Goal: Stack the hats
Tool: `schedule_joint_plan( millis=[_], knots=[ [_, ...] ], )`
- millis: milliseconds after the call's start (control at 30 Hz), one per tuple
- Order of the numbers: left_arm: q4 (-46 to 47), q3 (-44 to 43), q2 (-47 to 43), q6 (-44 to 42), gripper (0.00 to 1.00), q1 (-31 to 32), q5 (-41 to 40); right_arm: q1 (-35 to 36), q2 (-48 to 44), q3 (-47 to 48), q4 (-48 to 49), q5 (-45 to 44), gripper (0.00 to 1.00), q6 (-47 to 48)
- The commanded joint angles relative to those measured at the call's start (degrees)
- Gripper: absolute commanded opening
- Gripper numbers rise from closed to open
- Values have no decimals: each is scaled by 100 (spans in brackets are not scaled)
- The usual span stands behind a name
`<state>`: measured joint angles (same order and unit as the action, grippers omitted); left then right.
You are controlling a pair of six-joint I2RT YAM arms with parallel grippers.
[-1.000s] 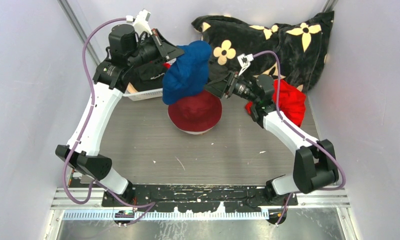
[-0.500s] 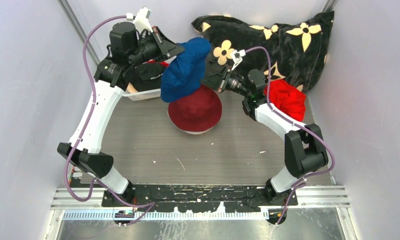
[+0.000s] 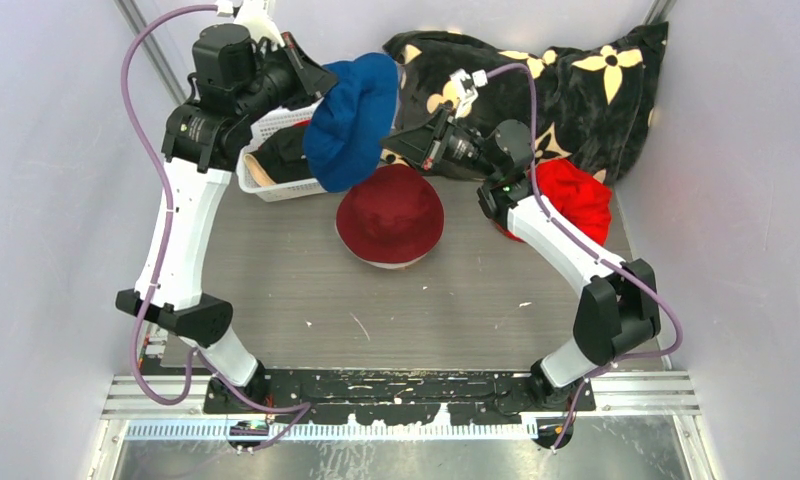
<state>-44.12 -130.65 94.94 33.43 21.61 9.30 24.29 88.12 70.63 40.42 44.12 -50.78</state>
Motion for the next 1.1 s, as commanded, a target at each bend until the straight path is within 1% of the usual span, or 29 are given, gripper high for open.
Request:
schedule_joint_plan(
  millis=[0,100,233,600,800,1067],
  knots=[
    [-568,-335,118,-401,0,-110,-393,392,91,686,-77,60,1,-184],
    [-750,-344,179,-458,0,-193,-363,562,223,764,-72,-17,1,-271],
    [-918,-286,232,-551,0,-230,-407,629,213,585,-79,-103,1,-272],
    [-940,176,429,-601,0,-235,-308,591,-251,-132,-658,-420,1,155],
    [-799,485,419,-551,0,-151,-130,202,-728,-663,-809,-498,1,214],
    [-984,326,730,-583,0,281,-117,-345,-1373,-1196,-1499,-456,1,500]
  ],
)
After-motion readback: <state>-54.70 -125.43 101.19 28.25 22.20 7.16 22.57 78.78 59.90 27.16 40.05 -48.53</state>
